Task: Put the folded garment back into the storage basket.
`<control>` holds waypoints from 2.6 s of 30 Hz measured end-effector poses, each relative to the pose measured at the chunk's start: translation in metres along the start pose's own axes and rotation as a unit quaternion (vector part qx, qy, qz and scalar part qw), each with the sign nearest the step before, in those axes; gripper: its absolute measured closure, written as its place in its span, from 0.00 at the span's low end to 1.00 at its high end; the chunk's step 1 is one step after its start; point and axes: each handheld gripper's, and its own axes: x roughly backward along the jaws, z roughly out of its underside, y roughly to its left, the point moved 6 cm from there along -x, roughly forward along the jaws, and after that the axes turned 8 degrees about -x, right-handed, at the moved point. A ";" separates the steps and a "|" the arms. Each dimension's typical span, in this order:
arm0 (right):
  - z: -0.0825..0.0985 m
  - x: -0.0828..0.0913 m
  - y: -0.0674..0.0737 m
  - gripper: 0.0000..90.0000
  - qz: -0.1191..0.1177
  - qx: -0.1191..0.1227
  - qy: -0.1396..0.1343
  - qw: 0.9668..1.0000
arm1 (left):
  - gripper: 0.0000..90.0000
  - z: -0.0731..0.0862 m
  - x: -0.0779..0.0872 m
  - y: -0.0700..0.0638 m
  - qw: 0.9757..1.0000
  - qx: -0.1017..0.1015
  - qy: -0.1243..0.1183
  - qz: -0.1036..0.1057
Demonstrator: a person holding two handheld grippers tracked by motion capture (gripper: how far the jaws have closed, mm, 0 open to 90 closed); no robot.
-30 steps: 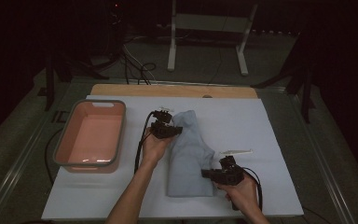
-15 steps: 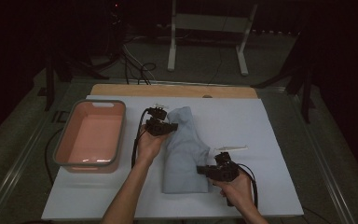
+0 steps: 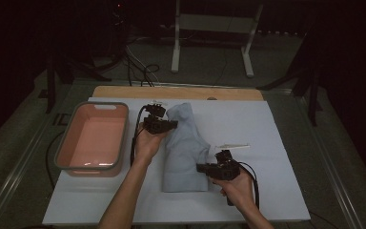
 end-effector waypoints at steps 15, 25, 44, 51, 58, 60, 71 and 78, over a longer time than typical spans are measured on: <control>-0.012 -0.005 0.011 0.91 -0.009 0.000 -0.009 1.000 | 0.97 -0.008 0.010 0.007 1.000 0.002 -0.007 0.002; -0.021 -0.010 0.021 0.92 -0.016 0.003 -0.011 1.000 | 0.97 -0.013 0.019 0.014 1.000 0.001 -0.012 0.002; -0.038 -0.018 0.035 0.92 -0.024 0.007 -0.015 1.000 | 0.97 -0.022 0.032 0.027 1.000 0.004 -0.019 0.004; -0.045 -0.020 0.042 0.92 -0.029 0.010 -0.018 0.999 | 0.97 -0.024 0.035 0.034 1.000 0.004 -0.019 0.005; -0.051 -0.024 0.046 0.92 -0.028 0.014 -0.018 0.999 | 0.97 -0.029 0.041 0.038 1.000 0.003 -0.023 0.001; -0.053 -0.025 0.048 0.92 -0.028 0.015 -0.019 0.999 | 0.97 -0.030 0.042 0.039 1.000 0.004 -0.026 0.002; -0.062 -0.032 0.059 0.92 -0.037 0.013 -0.025 0.999 | 0.97 -0.033 0.051 0.047 0.999 0.006 -0.031 -0.005; -0.068 -0.035 0.066 0.92 -0.041 0.013 -0.030 0.999 | 0.97 -0.038 0.058 0.050 0.999 0.004 -0.035 -0.010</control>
